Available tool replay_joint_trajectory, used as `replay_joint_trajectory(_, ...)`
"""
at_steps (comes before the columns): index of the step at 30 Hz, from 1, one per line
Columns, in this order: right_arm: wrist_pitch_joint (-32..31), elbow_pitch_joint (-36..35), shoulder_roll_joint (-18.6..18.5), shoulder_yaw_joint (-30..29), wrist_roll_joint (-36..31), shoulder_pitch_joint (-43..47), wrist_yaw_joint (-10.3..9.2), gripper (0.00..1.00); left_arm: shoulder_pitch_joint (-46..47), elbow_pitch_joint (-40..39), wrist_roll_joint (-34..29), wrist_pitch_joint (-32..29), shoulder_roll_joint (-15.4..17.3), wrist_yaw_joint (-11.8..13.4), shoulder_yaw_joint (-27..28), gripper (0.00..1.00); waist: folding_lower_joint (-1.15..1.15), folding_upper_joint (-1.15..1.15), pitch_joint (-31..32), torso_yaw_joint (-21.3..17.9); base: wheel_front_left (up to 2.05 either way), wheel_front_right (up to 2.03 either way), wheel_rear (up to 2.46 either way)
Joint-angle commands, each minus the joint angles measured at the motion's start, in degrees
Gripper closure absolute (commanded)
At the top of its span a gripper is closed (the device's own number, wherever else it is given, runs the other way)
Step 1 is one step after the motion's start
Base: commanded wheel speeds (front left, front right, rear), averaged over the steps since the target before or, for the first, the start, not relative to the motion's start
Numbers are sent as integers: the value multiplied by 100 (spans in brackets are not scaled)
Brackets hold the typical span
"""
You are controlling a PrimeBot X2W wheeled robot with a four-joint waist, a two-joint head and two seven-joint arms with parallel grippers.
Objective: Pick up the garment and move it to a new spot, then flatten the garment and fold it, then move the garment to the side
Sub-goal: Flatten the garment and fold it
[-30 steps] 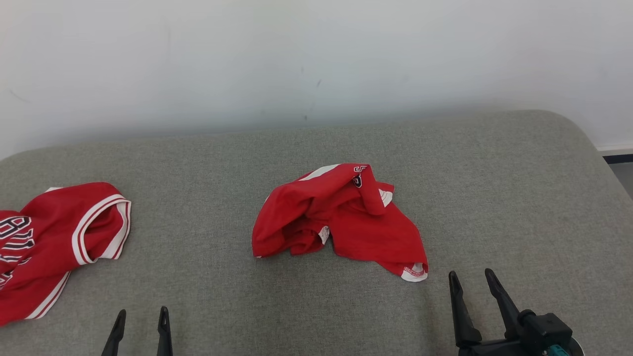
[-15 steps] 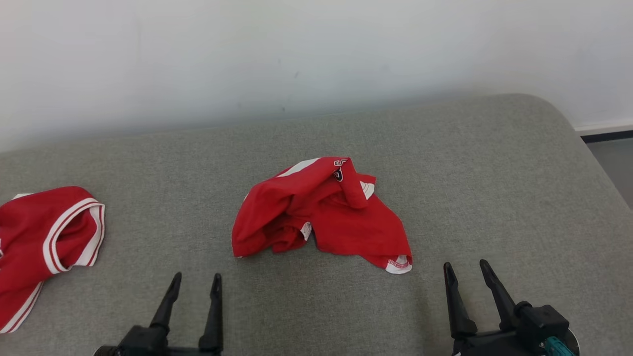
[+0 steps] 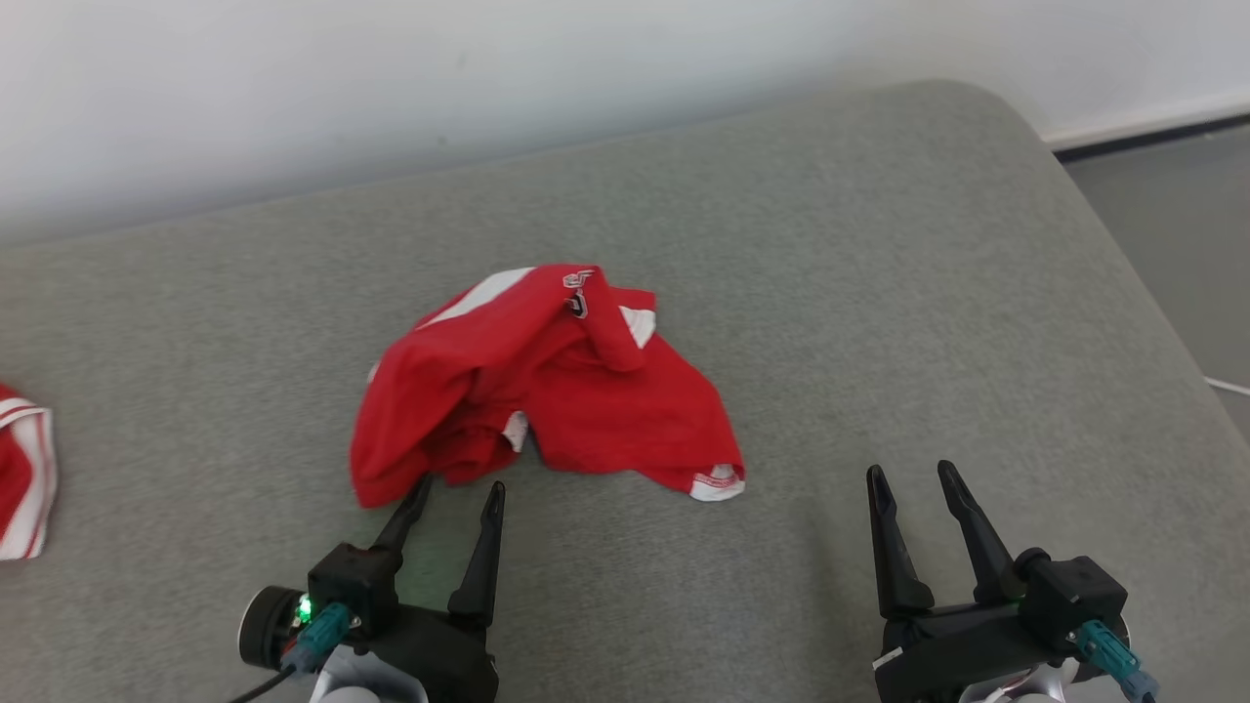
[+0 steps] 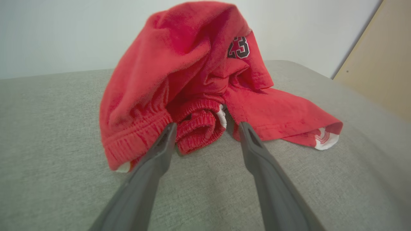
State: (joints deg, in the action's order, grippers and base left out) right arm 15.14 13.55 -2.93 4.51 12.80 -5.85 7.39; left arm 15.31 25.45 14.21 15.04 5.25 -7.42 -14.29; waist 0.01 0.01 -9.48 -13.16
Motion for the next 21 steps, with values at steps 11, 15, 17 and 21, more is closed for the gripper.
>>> replay_joint_trajectory(11,13,-9,9,48,114,-111,20,0,678,804,313,8,173,-8,-263,0,-1,-1,-376,-687,0,0,0)
replay_joint_trajectory(15,13,-26,9,34,120,-136,20,0,871,960,343,8,190,-8,-243,0,-1,-1,-399,-739,0,0,0)
replay_joint_trajectory(17,13,-24,10,25,122,-139,20,0,949,1040,354,8,184,-5,-102,0,-1,-1,-410,-754,0,0,0)
replay_joint_trajectory(21,13,-13,9,-27,111,-97,20,0,969,1090,227,8,156,-2,113,38,-1,-1,-384,-738,0,0,0)
